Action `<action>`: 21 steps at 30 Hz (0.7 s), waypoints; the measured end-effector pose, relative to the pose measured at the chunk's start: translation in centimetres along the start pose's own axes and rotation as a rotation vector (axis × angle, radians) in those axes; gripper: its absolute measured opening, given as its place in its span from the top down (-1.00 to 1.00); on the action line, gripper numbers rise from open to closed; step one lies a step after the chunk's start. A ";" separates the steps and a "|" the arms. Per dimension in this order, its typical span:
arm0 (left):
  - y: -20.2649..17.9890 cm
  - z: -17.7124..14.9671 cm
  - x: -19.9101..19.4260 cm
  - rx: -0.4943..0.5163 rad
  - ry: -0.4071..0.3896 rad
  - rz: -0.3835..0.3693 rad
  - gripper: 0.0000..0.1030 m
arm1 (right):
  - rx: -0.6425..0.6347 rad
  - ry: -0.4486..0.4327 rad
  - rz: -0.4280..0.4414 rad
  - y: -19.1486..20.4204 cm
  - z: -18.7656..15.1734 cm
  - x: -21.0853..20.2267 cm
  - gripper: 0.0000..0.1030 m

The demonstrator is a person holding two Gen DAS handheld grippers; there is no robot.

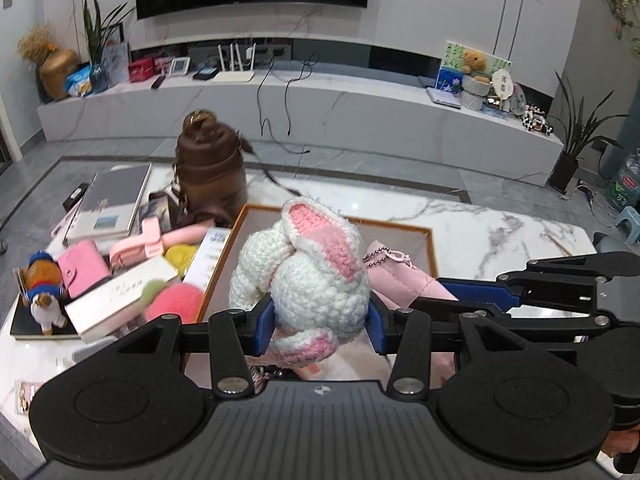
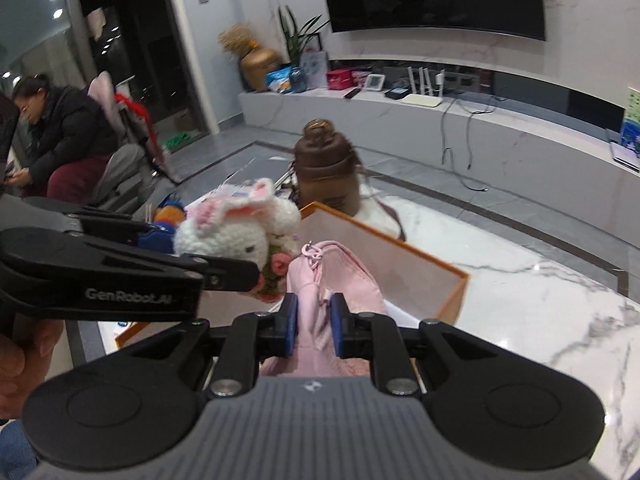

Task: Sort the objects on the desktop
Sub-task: 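Lift the bunny and pink backpack and carry both over the orange box, then lower the bunny and backpack into the orange box and open both grippers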

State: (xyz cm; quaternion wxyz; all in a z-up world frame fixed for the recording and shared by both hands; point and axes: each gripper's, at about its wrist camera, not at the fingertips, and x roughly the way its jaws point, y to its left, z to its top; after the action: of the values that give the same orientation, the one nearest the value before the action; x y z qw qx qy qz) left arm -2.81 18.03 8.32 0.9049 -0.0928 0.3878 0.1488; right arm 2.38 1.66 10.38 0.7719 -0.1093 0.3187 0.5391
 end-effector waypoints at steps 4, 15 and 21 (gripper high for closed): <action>0.9 -0.7 1.2 -0.009 0.027 0.006 -0.02 | 0.007 0.006 0.016 0.0 0.0 0.7 0.64; 2.1 -1.6 5.0 -0.025 0.104 0.032 -0.02 | 0.026 0.004 0.023 -0.2 0.4 4.2 0.61; 3.2 -1.6 6.7 -0.031 0.137 0.053 -0.02 | 0.048 0.023 0.027 -0.6 0.3 6.8 0.57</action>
State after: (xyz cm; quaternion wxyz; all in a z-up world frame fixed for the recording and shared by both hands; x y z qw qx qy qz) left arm -0.59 21.93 2.19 0.8704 -0.1066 0.4487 0.1721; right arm 4.50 6.78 6.38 0.7634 -0.0926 0.3420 0.5401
